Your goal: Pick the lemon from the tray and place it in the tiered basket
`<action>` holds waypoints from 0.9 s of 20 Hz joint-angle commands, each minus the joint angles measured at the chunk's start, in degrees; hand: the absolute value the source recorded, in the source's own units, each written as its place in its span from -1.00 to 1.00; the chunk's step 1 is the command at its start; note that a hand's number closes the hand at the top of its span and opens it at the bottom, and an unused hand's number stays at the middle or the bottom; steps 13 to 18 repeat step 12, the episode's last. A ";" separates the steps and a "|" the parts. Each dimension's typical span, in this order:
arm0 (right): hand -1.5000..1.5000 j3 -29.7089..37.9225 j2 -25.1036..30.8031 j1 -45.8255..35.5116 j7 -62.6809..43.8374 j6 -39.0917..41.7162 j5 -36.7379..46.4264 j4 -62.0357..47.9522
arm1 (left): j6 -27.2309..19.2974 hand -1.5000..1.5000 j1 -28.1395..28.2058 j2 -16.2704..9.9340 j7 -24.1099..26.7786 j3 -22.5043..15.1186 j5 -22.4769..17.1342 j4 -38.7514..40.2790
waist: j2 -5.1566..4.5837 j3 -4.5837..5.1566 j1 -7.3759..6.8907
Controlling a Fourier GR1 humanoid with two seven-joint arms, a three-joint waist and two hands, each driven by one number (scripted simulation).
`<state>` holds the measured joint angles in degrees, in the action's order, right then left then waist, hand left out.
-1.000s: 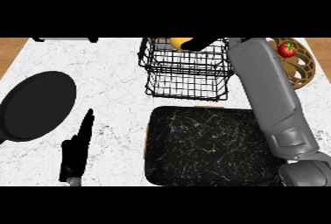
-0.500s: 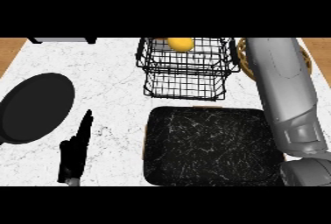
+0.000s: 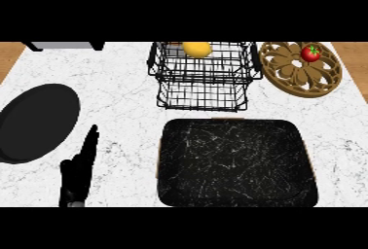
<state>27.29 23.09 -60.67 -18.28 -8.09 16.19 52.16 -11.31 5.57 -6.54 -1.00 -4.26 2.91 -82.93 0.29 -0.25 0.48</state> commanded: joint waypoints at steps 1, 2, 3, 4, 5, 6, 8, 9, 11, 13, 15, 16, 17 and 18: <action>-1.00 4.45 9.30 3.72 -2.71 7.02 -4.17 1.40 | 0.83 0.00 -0.74 -0.66 -1.18 0.96 -0.48 2.29 | -0.14 0.23 0.52; -1.00 5.89 8.28 9.01 0.11 7.68 -6.21 3.92 | 0.58 0.00 2.16 0.03 1.41 0.76 -0.66 1.79 | -0.02 0.22 0.63; -1.00 8.46 13.72 8.75 0.11 12.77 -8.41 1.55 | -0.78 0.00 1.27 1.24 -0.62 -0.27 0.16 0.78 | -0.09 0.16 0.93; -1.00 10.16 16.59 9.49 2.63 15.53 -9.99 -0.01 | -1.56 0.00 0.42 1.30 -1.53 -0.81 1.38 0.86 | -0.29 0.14 0.66; -1.00 11.27 18.14 11.86 2.99 18.72 -11.58 0.00 | -0.04 0.00 1.82 0.96 2.58 0.69 -0.41 3.28 | -0.25 0.19 0.81; -1.00 12.07 19.63 13.27 2.32 20.25 -12.35 -0.03 | -1.39 0.00 1.74 2.39 0.16 -1.66 1.42 1.61 | -0.18 0.18 0.70; -1.00 14.10 22.66 16.60 4.02 24.28 -14.55 -0.33 | 0.26 0.00 1.49 0.43 -0.37 0.44 -0.17 1.77 | -0.18 0.20 0.45; -1.00 15.76 24.83 18.50 6.70 28.15 -16.14 -3.10 | 0.92 0.00 2.17 0.68 2.12 0.37 -0.58 2.50 | -0.31 0.18 0.38; -1.00 16.09 27.50 17.40 7.75 31.17 -17.64 -6.47 | -1.40 0.00 -0.60 2.14 -1.68 -1.05 1.56 1.58 | -0.41 0.19 -0.41; -1.00 18.85 30.35 20.23 10.74 34.28 -18.89 -9.37 | 1.05 0.00 2.60 0.64 2.42 0.08 -0.24 1.94 | -0.50 0.15 -0.42; -1.00 18.85 30.35 20.23 10.74 34.28 -18.89 -9.37 | 1.05 0.00 2.60 0.64 2.42 0.08 -0.24 1.94 | -0.50 0.15 -0.42; -1.00 18.85 30.35 20.23 10.74 34.28 -18.89 -9.37 | 1.05 0.00 2.60 0.64 2.42 0.08 -0.24 1.94 | -0.50 0.15 -0.42; -1.00 18.85 30.35 20.23 10.74 34.28 -18.89 -9.37 | 1.05 0.00 2.60 0.64 2.42 0.08 -0.24 1.94 | -0.50 0.15 -0.42; -1.00 18.85 30.35 20.23 10.74 34.28 -18.89 -9.37 | 1.05 0.00 2.60 0.64 2.42 0.08 -0.24 1.94 | -0.50 0.15 -0.42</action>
